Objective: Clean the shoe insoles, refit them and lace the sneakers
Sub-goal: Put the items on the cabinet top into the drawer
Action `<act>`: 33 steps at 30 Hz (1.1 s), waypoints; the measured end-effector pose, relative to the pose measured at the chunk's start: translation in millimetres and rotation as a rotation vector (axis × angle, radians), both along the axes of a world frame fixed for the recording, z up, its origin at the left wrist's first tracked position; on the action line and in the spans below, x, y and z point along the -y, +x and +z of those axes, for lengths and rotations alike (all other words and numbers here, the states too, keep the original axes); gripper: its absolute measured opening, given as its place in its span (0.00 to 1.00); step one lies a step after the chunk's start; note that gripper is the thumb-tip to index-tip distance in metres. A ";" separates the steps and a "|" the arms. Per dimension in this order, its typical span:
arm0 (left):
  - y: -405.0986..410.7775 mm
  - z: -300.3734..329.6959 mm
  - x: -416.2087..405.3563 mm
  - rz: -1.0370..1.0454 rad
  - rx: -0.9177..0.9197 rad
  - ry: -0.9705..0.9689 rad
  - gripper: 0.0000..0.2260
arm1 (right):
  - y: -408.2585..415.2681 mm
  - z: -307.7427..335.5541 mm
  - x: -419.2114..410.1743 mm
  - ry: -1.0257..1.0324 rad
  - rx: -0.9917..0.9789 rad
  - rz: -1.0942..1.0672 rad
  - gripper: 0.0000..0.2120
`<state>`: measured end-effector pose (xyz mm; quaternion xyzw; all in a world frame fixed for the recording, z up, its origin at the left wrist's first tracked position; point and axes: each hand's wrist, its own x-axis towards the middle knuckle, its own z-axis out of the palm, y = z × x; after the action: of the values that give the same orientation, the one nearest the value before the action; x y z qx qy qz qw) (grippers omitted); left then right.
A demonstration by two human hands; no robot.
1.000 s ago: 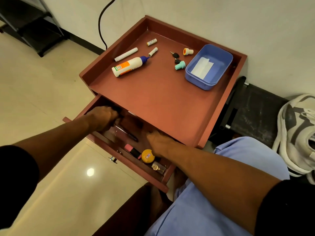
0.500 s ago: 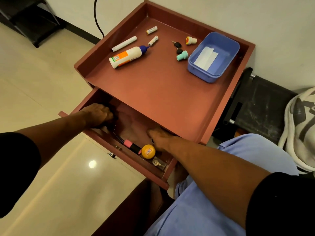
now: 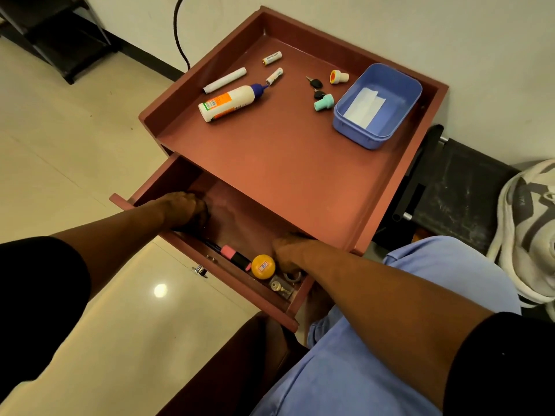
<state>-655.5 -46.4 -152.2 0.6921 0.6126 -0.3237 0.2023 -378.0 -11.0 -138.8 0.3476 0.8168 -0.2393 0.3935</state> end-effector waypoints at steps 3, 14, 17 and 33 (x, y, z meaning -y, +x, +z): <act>8.4 1.9 2.9 0.094 0.139 -0.033 0.12 | -0.3 6.4 1.8 -0.006 0.006 0.000 0.13; 45.7 34.5 4.3 0.294 0.387 -0.026 0.13 | -6.0 63.9 16.0 -0.112 -0.036 0.086 0.03; 49.5 57.1 5.6 0.276 0.451 0.049 0.11 | -11.2 82.2 14.3 -0.065 -0.080 0.103 0.08; 54.0 141.1 -66.9 0.357 0.371 0.967 0.14 | 1.3 115.1 -47.9 0.441 -0.733 -0.295 0.17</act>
<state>-601.5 20.5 -11.2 0.6368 0.7537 0.1617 0.0174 -376.7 36.8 -23.6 0.4282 0.8753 -0.2204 -0.0436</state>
